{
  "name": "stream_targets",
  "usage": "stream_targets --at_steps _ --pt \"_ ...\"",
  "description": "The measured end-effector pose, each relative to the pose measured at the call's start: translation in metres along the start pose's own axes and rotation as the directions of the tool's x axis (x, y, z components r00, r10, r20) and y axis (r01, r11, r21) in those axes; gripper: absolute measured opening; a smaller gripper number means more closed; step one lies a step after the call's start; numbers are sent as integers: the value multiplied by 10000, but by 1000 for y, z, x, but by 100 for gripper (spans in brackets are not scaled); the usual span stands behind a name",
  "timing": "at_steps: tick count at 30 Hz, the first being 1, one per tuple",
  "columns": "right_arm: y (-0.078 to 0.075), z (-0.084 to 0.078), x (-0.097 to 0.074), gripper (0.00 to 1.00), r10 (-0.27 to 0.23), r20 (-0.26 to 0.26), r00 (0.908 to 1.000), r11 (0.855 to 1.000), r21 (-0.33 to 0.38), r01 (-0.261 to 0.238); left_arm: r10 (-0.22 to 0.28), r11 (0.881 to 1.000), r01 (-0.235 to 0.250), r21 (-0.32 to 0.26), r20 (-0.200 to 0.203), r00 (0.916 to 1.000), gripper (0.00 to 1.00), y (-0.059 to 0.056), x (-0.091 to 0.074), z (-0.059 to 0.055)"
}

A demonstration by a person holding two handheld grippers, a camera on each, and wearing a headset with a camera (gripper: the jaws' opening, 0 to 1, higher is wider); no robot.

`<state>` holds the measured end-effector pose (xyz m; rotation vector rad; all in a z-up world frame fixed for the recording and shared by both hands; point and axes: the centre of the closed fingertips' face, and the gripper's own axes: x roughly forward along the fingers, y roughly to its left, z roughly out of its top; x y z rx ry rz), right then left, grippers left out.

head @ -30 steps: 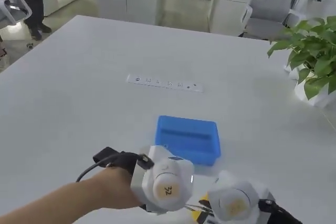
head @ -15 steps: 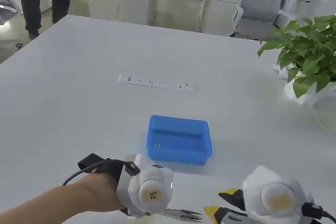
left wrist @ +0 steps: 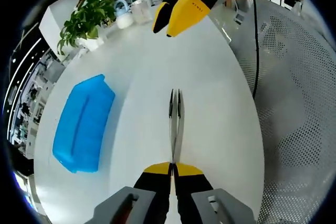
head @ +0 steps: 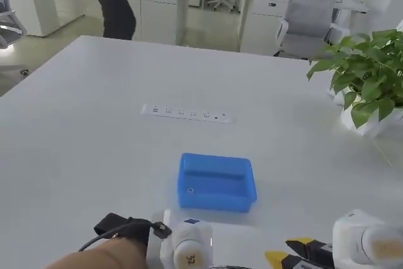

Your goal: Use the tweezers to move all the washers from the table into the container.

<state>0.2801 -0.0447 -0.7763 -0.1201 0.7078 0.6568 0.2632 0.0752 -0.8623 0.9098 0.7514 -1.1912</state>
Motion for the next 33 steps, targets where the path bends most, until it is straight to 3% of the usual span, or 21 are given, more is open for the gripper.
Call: stream_targets --at_steps 3,5,7,9,11,12,13,14,15,16,17,19,20,21,22,26,27,29,30,31,33 --pt "4 8 -2 25 65 169 9998 10000 8 -65 94 9995 -94 -290 -12 10000 2 4 -1 1" --pt "6 14 -3 25 109 301 9995 9999 -10 -109 156 9963 -157 -841 -12 9999 11 8 -3 -1" --pt "7 18 -4 25 137 393 9991 9999 -2 -137 6 9721 -22 -2347 -65 10000 20 7 -2 -5" --pt "8 23 -4 26 155 556 9983 9998 85 -160 167 9650 -127 -2618 134 9998 26 14 0 -7" --pt "8 24 -5 26 160 601 9981 9998 129 -168 436 9485 -374 -3147 128 9990 32 17 -2 -11" --pt "8 26 -6 27 145 672 9976 9997 174 -157 413 9323 -299 -3604 241 9989 37 18 -2 -14" --pt "8 27 -6 27 139 740 9972 9996 222 -156 328 9138 -171 -4059 318 9990 44 16 -2 -16" --pt "8 28 -7 27 150 823 9965 9993 327 -177 156 8742 53 -4855 391 9991 56 12 -1 -21" --pt "8 29 -8 28 175 854 9962 9989 409 -211 157 8716 489 -4878 1276 9917 62 10 -3 -10" --pt "8 29 -8 28 200 900 9957 9984 514 -247 370 8112 170 -5845 802 9961 64 9 -12 -24" --pt "7 30 -9 28 186 937 9954 9982 545 -238 786 8005 90 -5993 1199 9897 64 15 -14 -21" --pt "6 30 -10 29 154 1001 9949 9979 612 -216 1188 7503 -64 -6611 1253 9850 68 22 -19 -26" --pt "6 30 -10 30 142 1031 9946 9976 664 -211 1383 6969 140 -7170 1535 9784 69 24 -25 -25" --pt "5 30 -10 32 131 1060 9943 9971 733 -209 1400 6694 465 -7414 1874 9723 71 23 -30 -21" --pt "6 29 -9 34 116 1087 9940 9959 877 -212 1836 6331 428 -7729 2036 9617 74 29 -38 -19" --pt "6 27 -8 42 21 1135 9935 9952 974 -133 3042 6118 -425 -7899 1853 9344 83 43 -63 -21" --pt "6 27 -7 44 -28 1155 9933 9951 982 -86 3366 5977 -622 -7993 1798 9243 87 46 -71 -22" --pt "5 28 -7 46 -37 1160 9932 9947 1027 -83 3779 5896 -863 -8031 1799 9082 97 50 -83 -20" --pt "4 28 -7 48 -95 1200 9927 9946 1037 -31 3987 5908 -1107 -7992 1699 9012 98 52 -87 -21" --pt "2 30 -8 49 -147 1292 9915 9945 1046 11 4077 6065 -1349 -7836 1608 8988 97 53 -93 -23" --pt "-1 32 -10 53 -205 1371 9904 9939 1102 53 4144 6083 -1586 -7777 1408 8991 99 52 -100 -26"
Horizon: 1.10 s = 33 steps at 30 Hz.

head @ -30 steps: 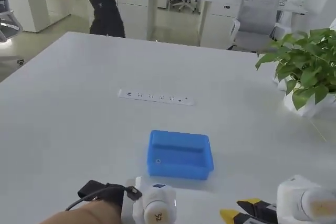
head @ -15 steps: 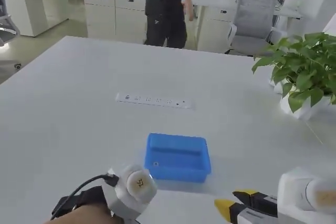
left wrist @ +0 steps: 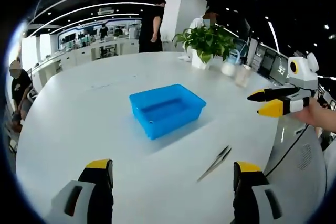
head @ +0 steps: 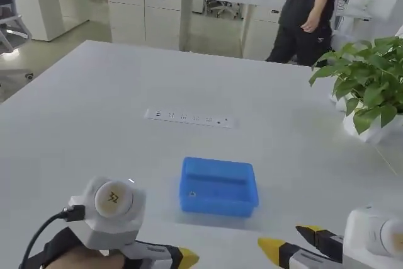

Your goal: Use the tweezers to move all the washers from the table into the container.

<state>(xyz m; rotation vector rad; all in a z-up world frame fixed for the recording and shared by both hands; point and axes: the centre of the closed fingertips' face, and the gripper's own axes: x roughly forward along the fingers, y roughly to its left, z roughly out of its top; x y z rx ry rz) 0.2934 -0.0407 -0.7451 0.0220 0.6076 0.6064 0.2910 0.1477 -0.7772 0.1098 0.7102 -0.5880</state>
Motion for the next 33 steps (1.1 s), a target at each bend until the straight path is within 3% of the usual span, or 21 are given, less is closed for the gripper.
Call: stream_targets --at_steps 2,4,8,12,16,23,30,33 --pt "-1 2 -1 60 -6 44 10000 10000 46 6 184 9998 -184 11 98 9998 99 2 -6 2" --pt "-3 2 -3 64 0 80 10000 9999 111 -1 460 9988 -449 -191 601 9971 99 4 -16 11" --pt "-3 0 -6 75 -13 119 9999 9999 162 11 863 9961 -825 -302 1602 9833 99 7 -32 32" --pt "-3 0 -8 84 -221 269 9994 9997 94 219 925 9950 -821 -576 2092 9735 99 6 -43 41" --pt "-6 5 -10 93 -475 674 9966 9988 126 467 1114 9929 -999 -641 2129 9707 99 10 -48 41" --pt "-9 10 -16 97 -674 991 9928 9977 151 662 1350 9903 -1258 -588 1968 9711 99 14 -51 33" --pt "-11 9 -17 98 -694 956 9930 9975 227 675 1431 9896 -1380 -416 1708 9749 99 14 -51 28" --pt "-10 8 -17 97 -691 873 9938 9976 96 686 1689 9856 -1678 -199 1474 9745 99 19 -50 22"
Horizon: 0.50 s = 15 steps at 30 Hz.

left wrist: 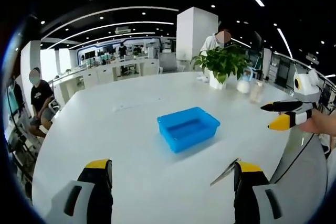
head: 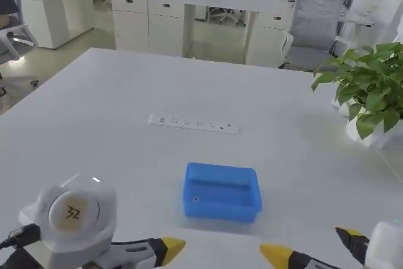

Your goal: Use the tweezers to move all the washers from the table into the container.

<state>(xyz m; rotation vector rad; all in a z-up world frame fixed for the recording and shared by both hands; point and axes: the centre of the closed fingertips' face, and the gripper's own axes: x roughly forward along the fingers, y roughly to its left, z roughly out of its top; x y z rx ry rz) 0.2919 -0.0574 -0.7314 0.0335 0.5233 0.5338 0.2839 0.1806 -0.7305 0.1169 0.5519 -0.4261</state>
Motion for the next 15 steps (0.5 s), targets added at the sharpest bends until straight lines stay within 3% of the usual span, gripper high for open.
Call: stream_targets --at_steps 15 --pt "3 -1 2 97 11 -154 9999 9998 -217 -14 21 9999 -19 109 -222 9998 99 0 -1 -4"
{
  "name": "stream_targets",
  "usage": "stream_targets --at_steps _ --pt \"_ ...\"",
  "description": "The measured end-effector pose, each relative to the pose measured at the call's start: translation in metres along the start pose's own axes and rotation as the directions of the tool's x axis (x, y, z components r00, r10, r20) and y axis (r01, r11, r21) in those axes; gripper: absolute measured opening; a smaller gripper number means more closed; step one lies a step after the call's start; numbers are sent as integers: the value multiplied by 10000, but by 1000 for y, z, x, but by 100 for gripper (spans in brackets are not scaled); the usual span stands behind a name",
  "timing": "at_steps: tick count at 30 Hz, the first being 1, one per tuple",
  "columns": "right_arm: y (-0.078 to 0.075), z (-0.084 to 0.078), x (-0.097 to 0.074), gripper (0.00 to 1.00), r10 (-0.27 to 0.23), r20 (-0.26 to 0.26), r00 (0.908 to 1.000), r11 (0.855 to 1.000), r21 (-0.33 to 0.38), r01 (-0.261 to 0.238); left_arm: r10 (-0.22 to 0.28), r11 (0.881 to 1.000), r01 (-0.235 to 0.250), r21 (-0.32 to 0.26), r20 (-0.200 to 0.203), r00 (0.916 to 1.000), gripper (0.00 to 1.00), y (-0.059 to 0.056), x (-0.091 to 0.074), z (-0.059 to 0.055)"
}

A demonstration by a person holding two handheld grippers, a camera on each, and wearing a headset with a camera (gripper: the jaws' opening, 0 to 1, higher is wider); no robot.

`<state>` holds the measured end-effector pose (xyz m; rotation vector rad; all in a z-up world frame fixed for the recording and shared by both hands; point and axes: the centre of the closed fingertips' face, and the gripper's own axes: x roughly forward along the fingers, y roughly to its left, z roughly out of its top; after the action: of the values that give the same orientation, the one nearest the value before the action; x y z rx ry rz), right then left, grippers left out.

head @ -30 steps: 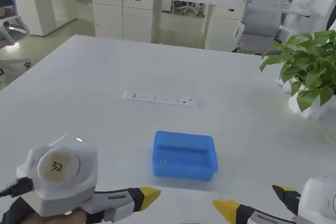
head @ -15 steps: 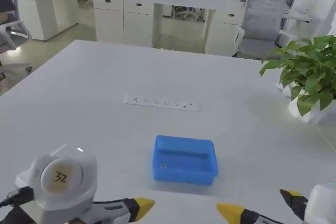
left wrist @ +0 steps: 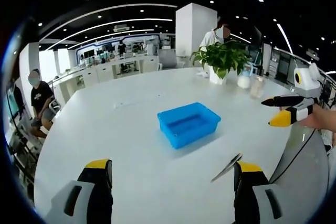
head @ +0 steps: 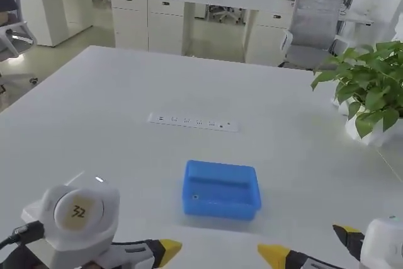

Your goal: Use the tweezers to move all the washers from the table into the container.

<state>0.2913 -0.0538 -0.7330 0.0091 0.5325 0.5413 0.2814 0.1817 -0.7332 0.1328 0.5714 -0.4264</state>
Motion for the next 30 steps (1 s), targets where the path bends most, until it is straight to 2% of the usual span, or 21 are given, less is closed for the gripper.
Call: stream_targets --at_steps 12,30 --pt "-1 -3 1 96 78 -82 9999 9999 129 -77 15 10000 -15 12 -227 9997 99 -1 2 -6" --pt "-1 -5 2 95 151 -207 9997 9999 52 -150 25 9999 -22 125 -290 9996 99 -2 2 -7"
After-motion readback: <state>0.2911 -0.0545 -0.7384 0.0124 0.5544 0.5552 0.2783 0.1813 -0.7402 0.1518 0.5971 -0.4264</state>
